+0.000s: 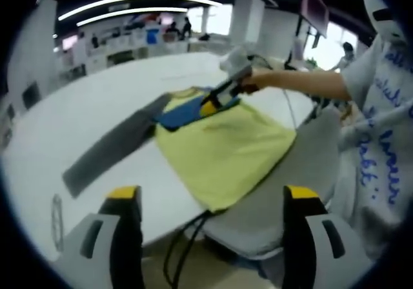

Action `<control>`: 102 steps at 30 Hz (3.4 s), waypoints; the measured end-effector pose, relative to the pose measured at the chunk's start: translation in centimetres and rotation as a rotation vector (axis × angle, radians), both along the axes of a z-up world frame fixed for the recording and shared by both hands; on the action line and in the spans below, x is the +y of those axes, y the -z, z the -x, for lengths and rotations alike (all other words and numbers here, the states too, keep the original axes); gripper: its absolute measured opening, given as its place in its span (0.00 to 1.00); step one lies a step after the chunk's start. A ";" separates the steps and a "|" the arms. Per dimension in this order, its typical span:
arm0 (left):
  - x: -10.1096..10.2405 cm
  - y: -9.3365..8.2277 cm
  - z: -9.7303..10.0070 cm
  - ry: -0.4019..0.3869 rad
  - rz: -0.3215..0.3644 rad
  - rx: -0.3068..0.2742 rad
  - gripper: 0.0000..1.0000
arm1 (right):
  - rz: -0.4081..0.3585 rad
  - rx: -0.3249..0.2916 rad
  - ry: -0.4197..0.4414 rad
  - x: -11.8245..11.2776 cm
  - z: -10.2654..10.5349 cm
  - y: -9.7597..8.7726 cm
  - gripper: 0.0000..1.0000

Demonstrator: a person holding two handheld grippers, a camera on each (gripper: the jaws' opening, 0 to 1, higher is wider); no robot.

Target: Fold the garment on the visible template until the final outline fits inside the template.

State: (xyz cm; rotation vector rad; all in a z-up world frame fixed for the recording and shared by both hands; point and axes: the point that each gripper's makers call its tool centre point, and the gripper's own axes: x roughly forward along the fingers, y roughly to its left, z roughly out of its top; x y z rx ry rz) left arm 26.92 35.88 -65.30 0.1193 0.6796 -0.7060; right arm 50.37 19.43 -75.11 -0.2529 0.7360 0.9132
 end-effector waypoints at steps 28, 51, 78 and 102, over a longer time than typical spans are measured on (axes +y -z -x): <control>-1.3 -0.3 -0.6 0.040 -0.015 0.000 0.86 | -0.063 -0.054 0.068 -3.3 2.9 -3.5 0.82; -2.1 -0.5 -0.8 0.059 -0.017 0.001 0.86 | -0.119 -0.128 0.089 -5.2 6.3 -8.2 1.00; -2.4 -0.3 -0.8 0.071 -0.021 0.011 0.86 | -0.116 -0.194 0.097 -6.3 11.0 -11.8 1.00; -2.6 0.0 -1.0 0.092 -0.037 0.021 0.86 | -0.112 -0.180 0.156 -8.4 16.1 -12.4 1.00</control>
